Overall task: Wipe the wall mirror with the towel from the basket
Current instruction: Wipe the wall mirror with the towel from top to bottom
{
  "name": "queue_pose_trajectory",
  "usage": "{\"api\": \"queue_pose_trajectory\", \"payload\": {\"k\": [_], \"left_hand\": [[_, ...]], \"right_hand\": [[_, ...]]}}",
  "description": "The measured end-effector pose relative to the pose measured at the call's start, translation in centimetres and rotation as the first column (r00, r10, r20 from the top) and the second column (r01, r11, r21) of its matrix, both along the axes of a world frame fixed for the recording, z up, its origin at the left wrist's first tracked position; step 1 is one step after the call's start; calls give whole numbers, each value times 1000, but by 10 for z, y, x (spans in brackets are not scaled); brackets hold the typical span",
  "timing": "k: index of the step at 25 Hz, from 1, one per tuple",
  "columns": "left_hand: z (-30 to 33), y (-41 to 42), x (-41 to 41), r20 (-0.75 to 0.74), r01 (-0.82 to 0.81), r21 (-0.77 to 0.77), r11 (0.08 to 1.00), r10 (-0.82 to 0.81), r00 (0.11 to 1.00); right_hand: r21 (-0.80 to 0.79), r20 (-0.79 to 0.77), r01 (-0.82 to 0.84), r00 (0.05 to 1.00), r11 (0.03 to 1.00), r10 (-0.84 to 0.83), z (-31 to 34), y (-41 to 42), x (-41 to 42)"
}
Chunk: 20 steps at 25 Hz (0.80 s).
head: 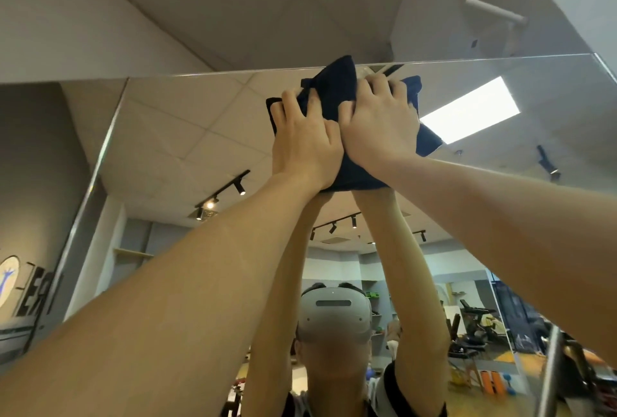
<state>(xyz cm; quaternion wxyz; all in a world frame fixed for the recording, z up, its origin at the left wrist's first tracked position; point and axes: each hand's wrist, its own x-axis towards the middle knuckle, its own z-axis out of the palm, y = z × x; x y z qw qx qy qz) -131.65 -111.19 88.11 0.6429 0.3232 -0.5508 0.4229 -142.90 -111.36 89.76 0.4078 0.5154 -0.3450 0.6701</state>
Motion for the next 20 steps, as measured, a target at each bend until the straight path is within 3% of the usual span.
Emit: {"api": "queue_pose_trajectory", "payload": {"k": [20], "left_hand": [[2, 10, 205, 12, 29, -7, 1000, -29, 1000]], "right_hand": [[-19, 10, -4, 1000, 1000, 4, 0, 9, 204]]}}
